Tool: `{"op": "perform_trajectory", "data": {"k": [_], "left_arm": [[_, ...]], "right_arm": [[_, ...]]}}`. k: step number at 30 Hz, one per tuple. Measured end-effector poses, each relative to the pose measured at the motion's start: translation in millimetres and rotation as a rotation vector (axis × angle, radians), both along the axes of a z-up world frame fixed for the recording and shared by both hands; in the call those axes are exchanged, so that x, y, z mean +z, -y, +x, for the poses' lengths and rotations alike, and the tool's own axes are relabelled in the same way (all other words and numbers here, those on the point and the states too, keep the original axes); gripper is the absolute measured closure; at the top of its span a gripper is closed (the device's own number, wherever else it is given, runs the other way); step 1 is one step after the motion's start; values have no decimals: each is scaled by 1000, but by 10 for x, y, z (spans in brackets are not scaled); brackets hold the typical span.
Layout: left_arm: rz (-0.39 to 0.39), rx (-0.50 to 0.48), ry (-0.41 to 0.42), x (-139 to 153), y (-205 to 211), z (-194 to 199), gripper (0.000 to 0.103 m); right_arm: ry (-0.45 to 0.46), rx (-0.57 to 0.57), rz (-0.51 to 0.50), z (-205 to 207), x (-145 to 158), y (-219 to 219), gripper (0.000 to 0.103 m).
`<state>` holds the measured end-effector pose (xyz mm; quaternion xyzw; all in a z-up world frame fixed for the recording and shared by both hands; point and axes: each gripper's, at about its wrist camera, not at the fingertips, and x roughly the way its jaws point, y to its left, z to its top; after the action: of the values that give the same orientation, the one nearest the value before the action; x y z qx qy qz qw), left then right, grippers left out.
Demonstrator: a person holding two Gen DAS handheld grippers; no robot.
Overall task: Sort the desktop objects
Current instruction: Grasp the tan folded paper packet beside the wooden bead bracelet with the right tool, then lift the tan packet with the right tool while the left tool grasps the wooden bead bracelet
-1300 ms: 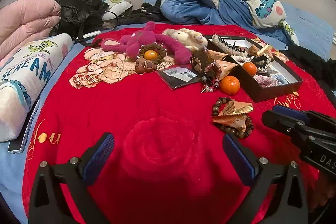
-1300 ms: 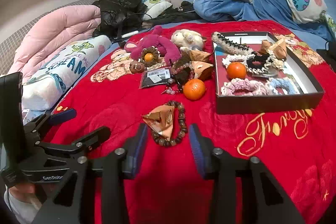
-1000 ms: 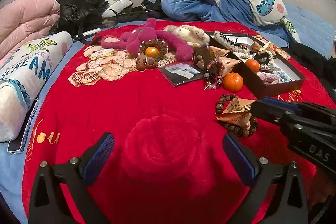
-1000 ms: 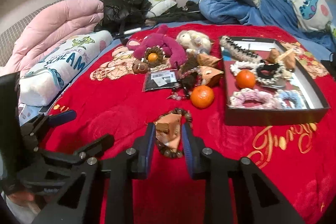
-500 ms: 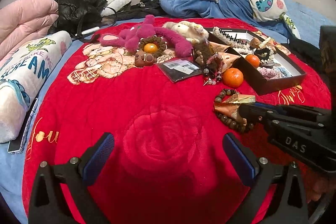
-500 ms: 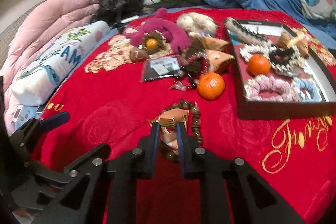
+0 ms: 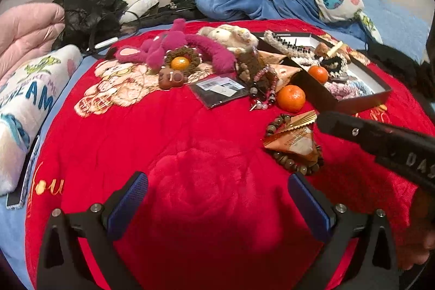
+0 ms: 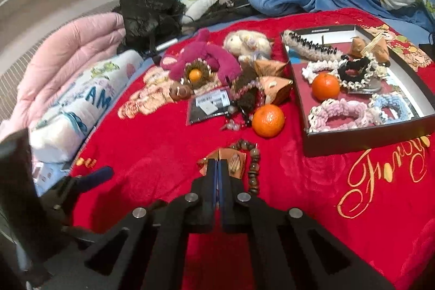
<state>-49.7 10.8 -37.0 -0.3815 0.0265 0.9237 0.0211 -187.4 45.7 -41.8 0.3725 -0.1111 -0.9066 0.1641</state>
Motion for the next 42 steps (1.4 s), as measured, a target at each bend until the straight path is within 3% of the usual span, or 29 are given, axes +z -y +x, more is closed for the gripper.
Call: {"op": "perform_trajectory", "data": {"k": [4, 12, 15, 18, 21, 30, 34, 37, 42], "left_arm": [[-33, -15, 13, -45, -83, -28, 0], [-21, -7, 12, -50, -35, -6, 0], [-5, 3, 10, -43, 6, 0, 0], [6, 7, 7, -33, 36, 13, 0], [5, 9, 6, -32, 50, 24, 0], [-10, 19, 13, -51, 70, 32, 0], [-22, 17, 13, -56, 60, 28, 0], [-24, 13, 13, -58, 52, 26, 0], [-18, 21, 17, -69, 76, 22, 0]], "right_arm": [[9, 7, 1, -24, -4, -44, 100], [-72, 46, 151, 28, 43, 210, 94], [-65, 41, 177, -2, 4, 257, 79], [-75, 51, 156, 14, 16, 242, 75], [-90, 53, 129, 31, 50, 224, 62], [-33, 99, 122, -72, -40, 332, 63], [38, 127, 71, -221, -148, 341, 71], [42, 134, 93, -226, -170, 410, 74], [66, 108, 39, -244, -205, 332, 80]]}}
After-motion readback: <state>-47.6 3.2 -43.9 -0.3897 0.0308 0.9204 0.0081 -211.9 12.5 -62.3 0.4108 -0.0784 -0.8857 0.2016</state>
